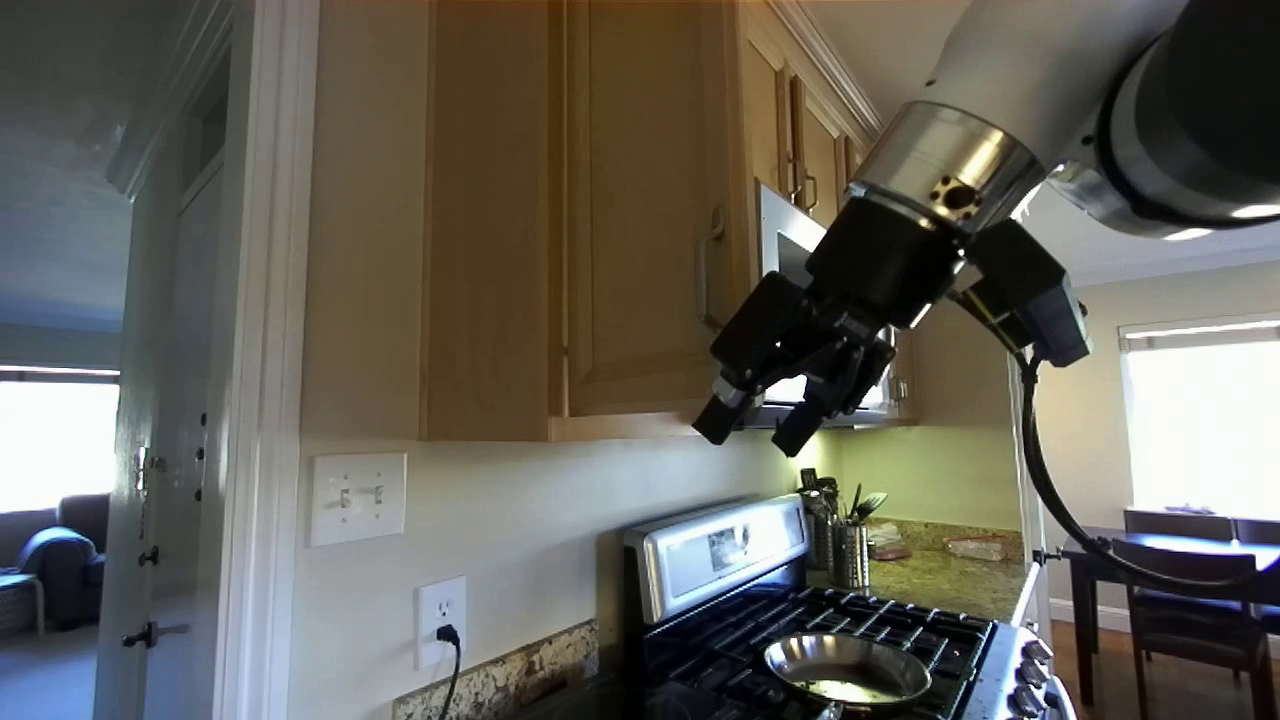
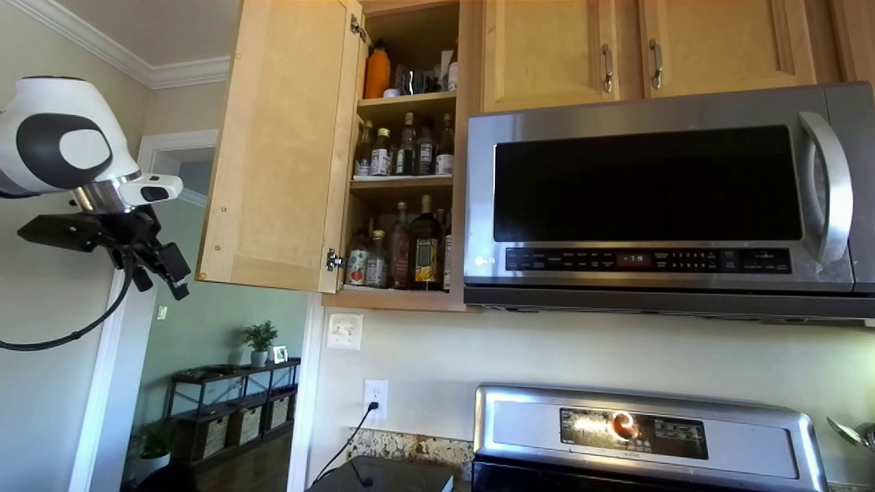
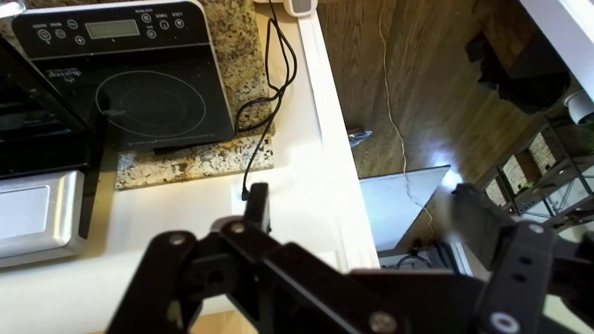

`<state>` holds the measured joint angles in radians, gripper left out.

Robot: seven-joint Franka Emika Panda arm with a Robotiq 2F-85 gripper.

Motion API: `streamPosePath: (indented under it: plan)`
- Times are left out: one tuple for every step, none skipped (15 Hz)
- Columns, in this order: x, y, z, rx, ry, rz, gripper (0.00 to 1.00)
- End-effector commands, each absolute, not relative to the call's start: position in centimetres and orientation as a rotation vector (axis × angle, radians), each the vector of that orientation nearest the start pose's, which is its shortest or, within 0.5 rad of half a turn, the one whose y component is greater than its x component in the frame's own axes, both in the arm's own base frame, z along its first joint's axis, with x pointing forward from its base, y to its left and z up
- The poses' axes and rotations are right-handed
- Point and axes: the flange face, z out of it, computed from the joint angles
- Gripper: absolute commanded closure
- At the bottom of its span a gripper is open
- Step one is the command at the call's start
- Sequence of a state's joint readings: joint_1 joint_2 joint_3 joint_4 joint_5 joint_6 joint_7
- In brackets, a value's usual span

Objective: Close the open upper cabinet door

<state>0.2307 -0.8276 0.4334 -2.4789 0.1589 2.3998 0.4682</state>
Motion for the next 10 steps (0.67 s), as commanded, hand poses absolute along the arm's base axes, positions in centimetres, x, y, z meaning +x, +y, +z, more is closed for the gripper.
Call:
streamPosePath:
  plan:
    - [24.8,26.3,62.2,-2.788,-0.181,-1.025,0.0]
    - [24.5,26.3,62.4,-2.79,-0.183,-1.032,0.0]
    - [24.2,26.2,62.6,-2.791,-0.185,-1.046,0.0]
    - [23.9,26.1,62.9,-2.784,-0.192,-1.074,0.0]
    - [23.7,26.0,63.1,-2.784,-0.191,-1.09,0.0]
    - [23.6,25.9,63.4,-2.784,-0.179,-1.105,0.0]
    - [23.4,25.7,63.6,-2.786,-0.164,-1.128,0.0]
    - [23.2,25.6,63.9,-2.786,-0.163,-1.149,0.0]
    - [23.1,25.5,64.1,-2.787,-0.164,-1.176,0.0]
    - [23.1,25.3,64.2,-2.788,-0.161,-1.208,0.0]
